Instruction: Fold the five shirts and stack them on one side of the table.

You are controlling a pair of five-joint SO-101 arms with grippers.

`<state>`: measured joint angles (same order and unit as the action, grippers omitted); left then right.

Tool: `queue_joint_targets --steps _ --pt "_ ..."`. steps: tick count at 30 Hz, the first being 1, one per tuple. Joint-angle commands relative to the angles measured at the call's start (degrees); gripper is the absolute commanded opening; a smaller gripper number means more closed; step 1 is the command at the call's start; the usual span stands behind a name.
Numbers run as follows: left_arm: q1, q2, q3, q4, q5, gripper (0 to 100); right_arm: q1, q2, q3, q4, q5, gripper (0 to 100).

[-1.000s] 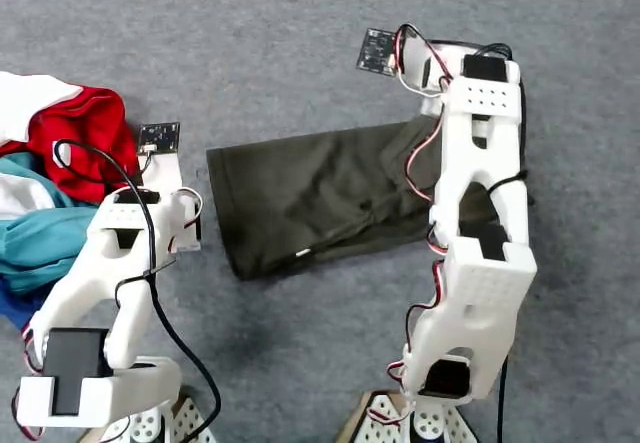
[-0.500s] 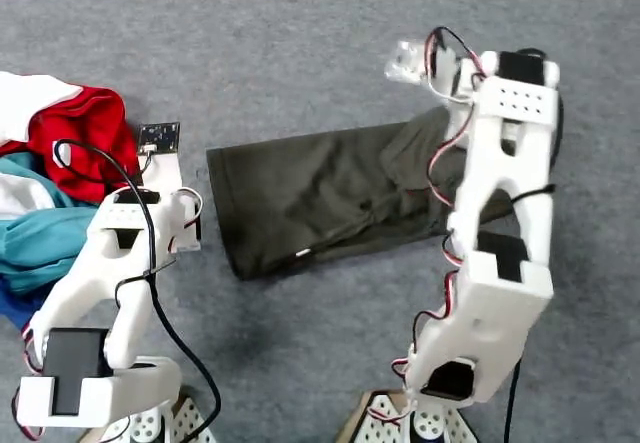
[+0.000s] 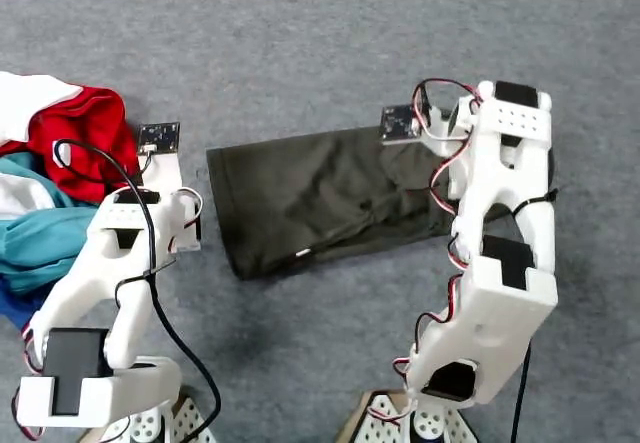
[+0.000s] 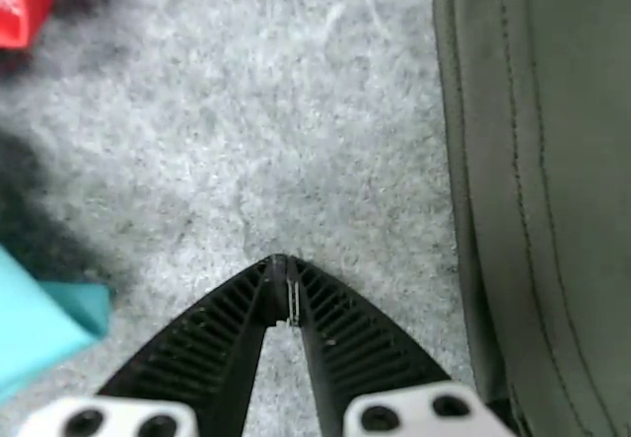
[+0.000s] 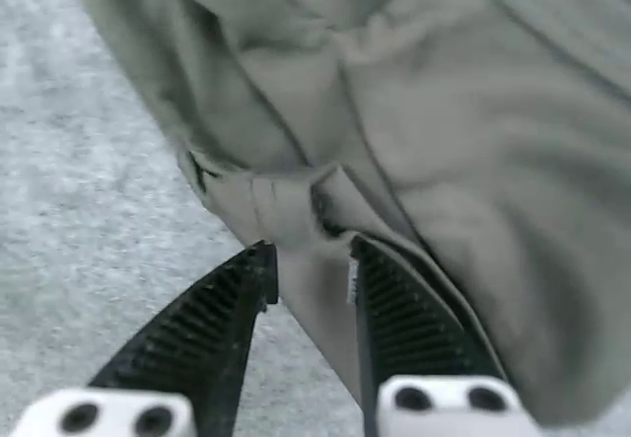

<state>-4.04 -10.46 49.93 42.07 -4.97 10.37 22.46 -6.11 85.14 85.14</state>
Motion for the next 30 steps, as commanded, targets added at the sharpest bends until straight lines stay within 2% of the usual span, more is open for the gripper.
queue_joint_targets --steps 1,8,12,23,30 --pt "-0.09 -1.89 -0.53 -0.70 -0.62 2 1.45 -4.09 0.57 -0.79 0.88 11.0" --pt "-0.09 -1.89 -0.53 -0.70 -0.62 2 1.36 -3.74 2.59 -5.19 0.97 10.4" --pt "-0.09 -1.89 -0.53 -0.70 -0.62 2 1.36 -3.82 3.03 -6.51 0.70 0.0" --pt "-0.09 -1.89 -0.53 -0.70 -0.62 2 1.36 -10.07 1.27 -4.66 0.53 0.3" --pt "-0.09 -1.89 -0.53 -0.70 -0.62 2 -3.47 -15.08 0.66 -8.88 -5.45 0.3"
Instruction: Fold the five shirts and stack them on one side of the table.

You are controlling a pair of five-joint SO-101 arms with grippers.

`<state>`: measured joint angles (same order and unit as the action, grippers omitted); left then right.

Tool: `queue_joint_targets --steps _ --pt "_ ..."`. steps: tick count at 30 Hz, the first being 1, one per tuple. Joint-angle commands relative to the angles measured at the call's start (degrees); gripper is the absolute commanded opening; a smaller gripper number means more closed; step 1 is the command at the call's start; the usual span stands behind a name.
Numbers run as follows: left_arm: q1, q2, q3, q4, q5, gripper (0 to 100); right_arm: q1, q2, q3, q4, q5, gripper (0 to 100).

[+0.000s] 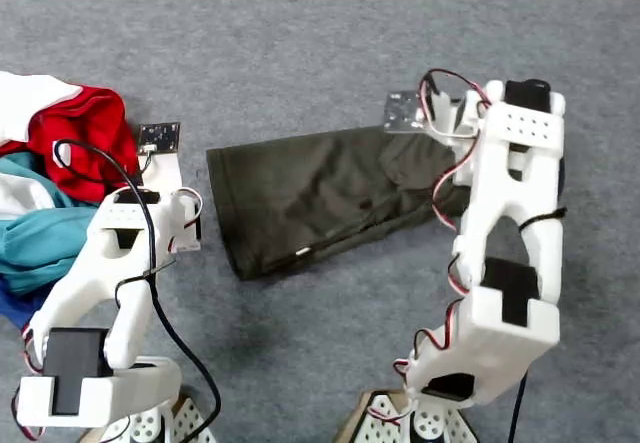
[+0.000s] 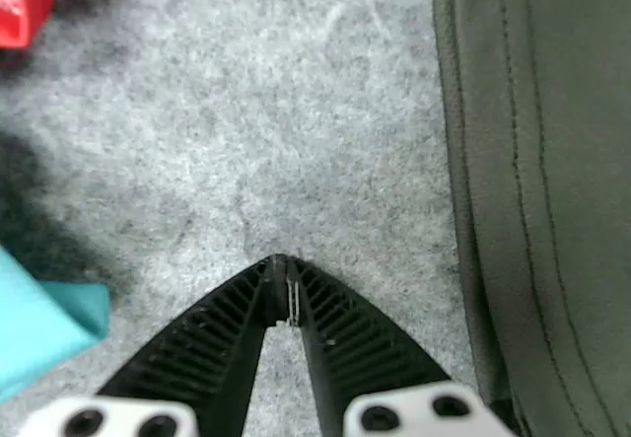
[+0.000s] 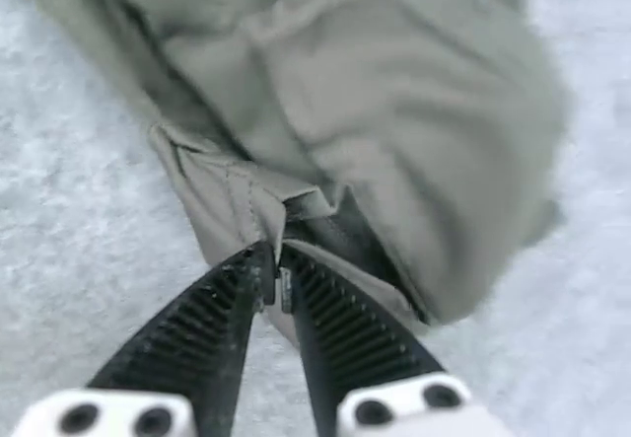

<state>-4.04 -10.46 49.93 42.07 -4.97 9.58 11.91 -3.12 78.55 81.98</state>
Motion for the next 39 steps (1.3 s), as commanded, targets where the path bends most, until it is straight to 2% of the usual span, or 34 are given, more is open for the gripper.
queue_joint_targets --steps 1,9,14,18,20,23,25,27,31,36,39 --pt "-0.09 -1.89 -0.53 -0.70 -0.62 2 -3.65 -4.70 -2.51 -2.90 -2.81 0.3" --pt "-0.09 -1.89 -0.44 -0.70 -0.62 2 -9.45 -3.91 -6.46 -5.27 -4.04 0.3" --pt "-0.09 -1.89 -0.44 -0.70 -0.62 2 -10.42 0.22 -6.90 -10.99 -4.04 0.4" --pt "-0.09 -1.89 -0.44 -0.70 -0.62 2 -10.42 2.77 -6.90 -11.69 -4.04 2.5" --pt "-0.09 -1.89 -0.44 -0.70 -0.62 2 -10.33 2.86 -6.81 -11.52 -4.04 10.9" --pt "-0.09 -1.89 -0.44 -0.70 -0.62 2 -10.42 2.07 -6.99 -11.52 -4.31 31.8" --pt "-0.09 -1.89 -0.44 -0.70 -0.62 2 -10.42 0.04 -6.99 -11.52 -7.12 44.0" --pt "-0.09 -1.89 -0.44 -0.70 -0.62 2 -10.07 -2.86 -6.99 -11.60 -10.90 47.4" --pt "-0.09 -1.89 -0.44 -0.70 -0.62 2 -6.64 -8.48 -6.46 -11.43 -18.02 35.9" --pt "-0.09 -1.89 -0.62 -0.70 -0.62 2 -2.33 -10.33 -4.35 -10.64 -27.60 0.2" --pt "0.00 -1.89 -1.32 0.09 -0.18 2 0.22 -9.01 -2.24 -11.16 -34.29 6.1"
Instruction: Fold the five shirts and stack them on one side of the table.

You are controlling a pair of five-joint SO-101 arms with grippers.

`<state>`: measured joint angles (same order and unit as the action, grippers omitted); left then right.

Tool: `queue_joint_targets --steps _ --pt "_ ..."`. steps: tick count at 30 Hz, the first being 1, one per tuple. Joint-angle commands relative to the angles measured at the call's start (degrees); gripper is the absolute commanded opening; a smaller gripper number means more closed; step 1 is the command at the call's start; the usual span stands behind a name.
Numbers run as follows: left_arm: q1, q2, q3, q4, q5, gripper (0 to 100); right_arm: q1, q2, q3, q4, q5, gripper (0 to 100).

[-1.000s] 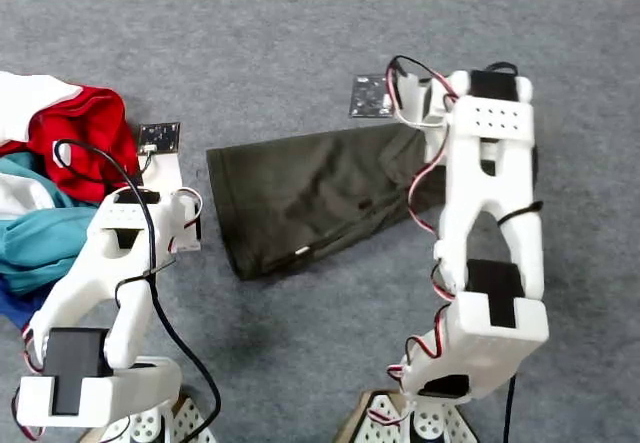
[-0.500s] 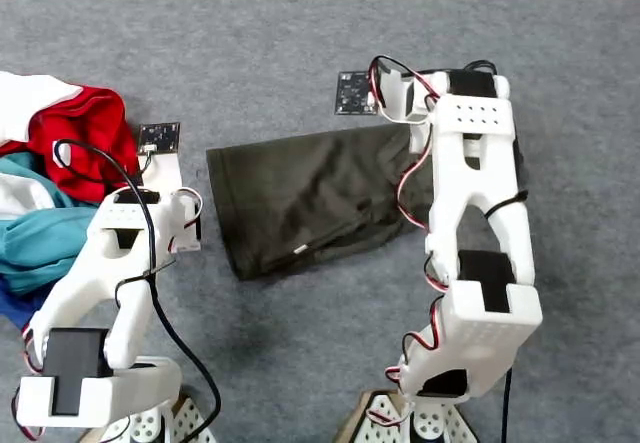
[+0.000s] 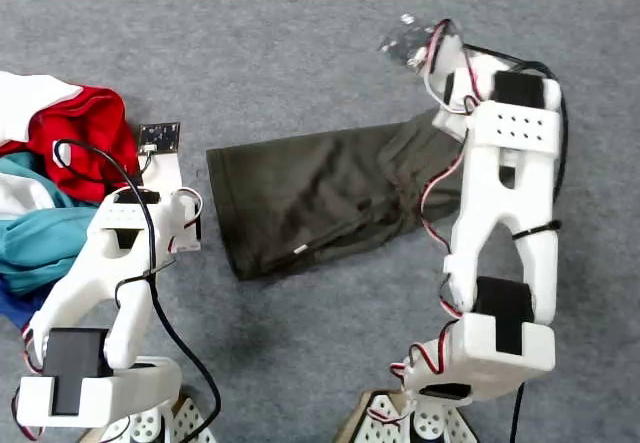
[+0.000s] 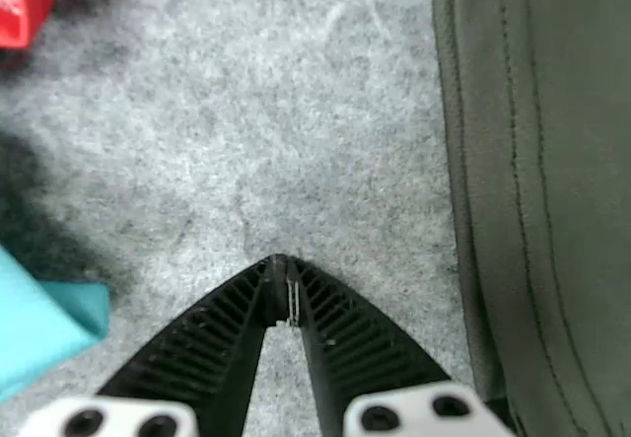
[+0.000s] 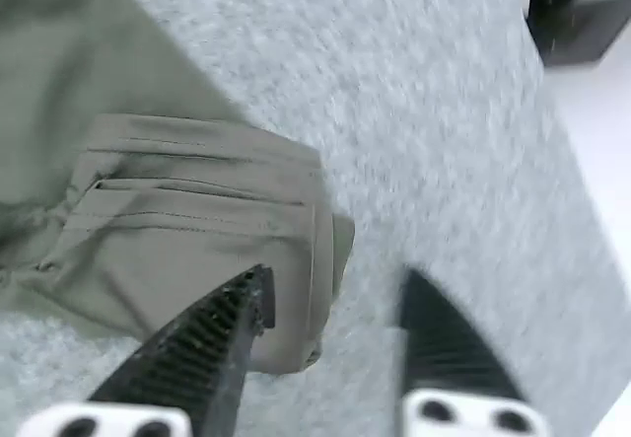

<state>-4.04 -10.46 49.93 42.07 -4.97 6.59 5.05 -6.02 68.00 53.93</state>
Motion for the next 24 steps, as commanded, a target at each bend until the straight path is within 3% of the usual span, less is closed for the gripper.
queue_joint_targets --steps 1,5,10,16,24 --pt "0.00 -1.98 -2.46 2.29 0.09 2 4.35 -1.19 1.27 -1.14 -8.44 5.5" --pt "1.41 -1.89 -11.96 15.30 5.71 4 9.45 5.14 2.95 -9.05 -18.90 0.7" --pt "8.53 -1.80 -22.15 24.00 13.01 19 14.55 14.55 -4.53 -12.31 -27.69 0.5" --pt "9.41 5.23 -23.91 20.04 19.96 22 22.37 25.45 -13.58 -13.71 -37.10 0.5" --pt "8.18 24.75 -36.40 19.78 24.09 22 27.56 35.91 -25.54 -13.27 -41.67 0.5"
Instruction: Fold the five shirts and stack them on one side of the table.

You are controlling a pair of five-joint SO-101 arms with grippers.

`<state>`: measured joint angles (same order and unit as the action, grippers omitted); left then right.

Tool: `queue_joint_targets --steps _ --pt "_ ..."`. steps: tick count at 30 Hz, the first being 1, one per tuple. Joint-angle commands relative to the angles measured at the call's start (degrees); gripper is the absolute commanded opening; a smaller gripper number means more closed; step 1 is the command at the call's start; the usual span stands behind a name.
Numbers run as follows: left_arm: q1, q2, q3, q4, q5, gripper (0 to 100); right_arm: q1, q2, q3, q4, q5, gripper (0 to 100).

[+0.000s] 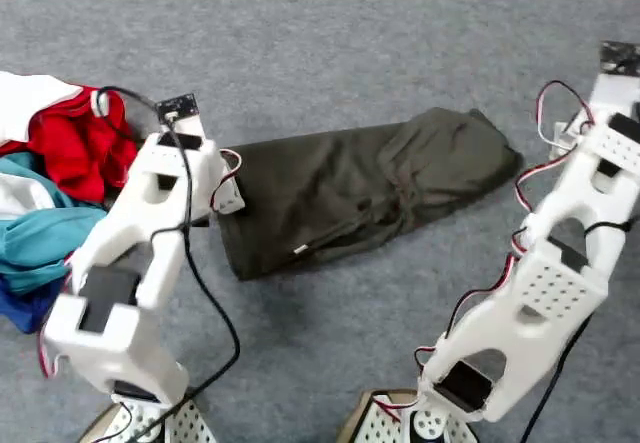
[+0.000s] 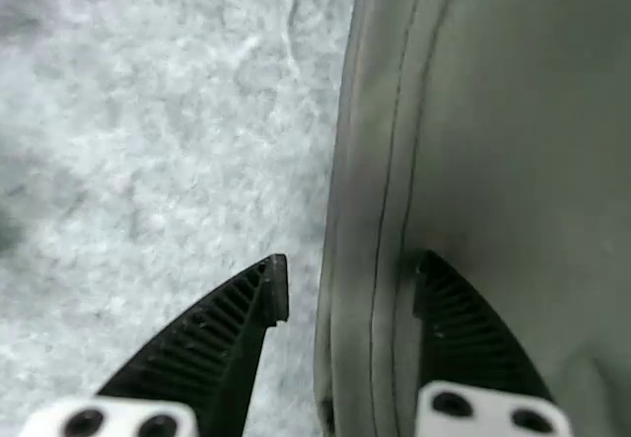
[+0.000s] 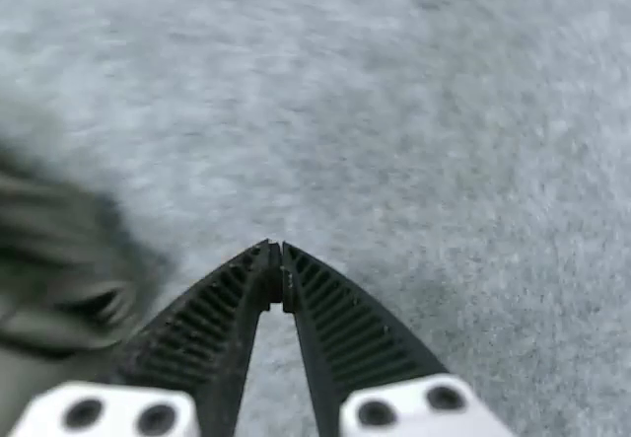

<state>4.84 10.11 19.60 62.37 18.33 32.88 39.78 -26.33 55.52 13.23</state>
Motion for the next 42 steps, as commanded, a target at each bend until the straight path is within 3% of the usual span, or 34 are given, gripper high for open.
queue_joint_targets --steps 1,5,10,18,23,30,34,42 --pt "-0.70 6.11 -7.47 -0.53 0.79 22 1.27 1.80 -6.02 -0.79 -0.97 0.5" --pt "-0.53 10.86 -11.16 -0.53 0.79 19 1.19 2.95 -7.34 -0.70 -0.97 0.5" --pt "-0.18 11.38 -12.04 -0.26 0.35 2 1.27 2.95 -7.52 -1.14 -0.97 0.5" --pt "-4.40 10.95 -12.92 4.04 -0.09 2 1.54 3.12 -7.16 -2.73 -0.97 0.5" --pt "-8.26 10.95 -19.78 12.31 -6.86 2 1.54 3.12 -7.16 -2.73 -0.97 0.5" --pt "-11.96 11.12 -42.37 30.24 -11.43 2 1.54 3.21 -7.08 -3.96 -0.97 0.5" --pt "-9.49 11.47 -53.19 37.19 -11.34 2 1.54 3.21 -7.08 -3.96 -0.97 0.5" --pt "4.40 11.56 -62.77 37.80 -4.13 2 1.54 4.00 -7.43 -3.96 -0.97 0.5"
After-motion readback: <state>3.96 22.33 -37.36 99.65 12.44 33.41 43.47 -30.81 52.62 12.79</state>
